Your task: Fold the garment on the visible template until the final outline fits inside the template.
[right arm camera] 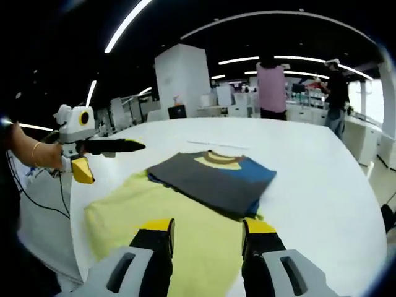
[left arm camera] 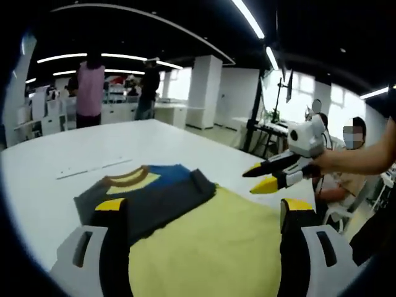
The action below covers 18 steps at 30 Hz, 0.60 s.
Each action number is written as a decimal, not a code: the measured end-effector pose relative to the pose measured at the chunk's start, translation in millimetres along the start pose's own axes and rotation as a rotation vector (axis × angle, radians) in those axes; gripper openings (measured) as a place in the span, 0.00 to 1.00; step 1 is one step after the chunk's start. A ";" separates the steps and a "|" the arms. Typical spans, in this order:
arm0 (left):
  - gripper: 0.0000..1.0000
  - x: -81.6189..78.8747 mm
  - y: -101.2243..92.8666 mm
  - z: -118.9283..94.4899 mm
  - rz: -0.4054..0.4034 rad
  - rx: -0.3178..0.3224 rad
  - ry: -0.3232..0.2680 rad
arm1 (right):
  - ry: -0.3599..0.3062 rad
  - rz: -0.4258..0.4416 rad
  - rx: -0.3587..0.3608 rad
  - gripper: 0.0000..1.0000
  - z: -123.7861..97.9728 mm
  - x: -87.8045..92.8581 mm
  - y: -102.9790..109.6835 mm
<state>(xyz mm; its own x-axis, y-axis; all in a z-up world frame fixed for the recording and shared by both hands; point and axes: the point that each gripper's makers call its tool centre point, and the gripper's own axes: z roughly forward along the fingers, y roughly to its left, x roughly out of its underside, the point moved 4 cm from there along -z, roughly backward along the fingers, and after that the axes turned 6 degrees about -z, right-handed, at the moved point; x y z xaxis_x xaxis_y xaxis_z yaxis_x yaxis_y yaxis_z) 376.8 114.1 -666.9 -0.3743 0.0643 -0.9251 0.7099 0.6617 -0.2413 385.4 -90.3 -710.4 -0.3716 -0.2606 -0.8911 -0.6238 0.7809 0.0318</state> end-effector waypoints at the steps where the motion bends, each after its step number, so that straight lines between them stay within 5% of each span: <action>1: 0.99 -0.1 1.3 -3.4 -0.003 -0.006 -0.006 | 0.007 -0.002 0.006 0.35 2.3 0.2 -2.7; 18: 0.98 9.6 6.2 -56.2 -0.007 -0.090 -0.014 | 0.088 0.034 0.021 0.18 47.3 21.6 -29.1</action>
<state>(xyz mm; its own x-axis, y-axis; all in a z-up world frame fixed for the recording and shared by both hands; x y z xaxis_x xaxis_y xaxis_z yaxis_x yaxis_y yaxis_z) 344.1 160.9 -660.8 -0.3704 0.0494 -0.9276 0.6508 0.7263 -0.2212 428.1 -91.8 -752.0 -0.4518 -0.2818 -0.8464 -0.5957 0.8015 0.0511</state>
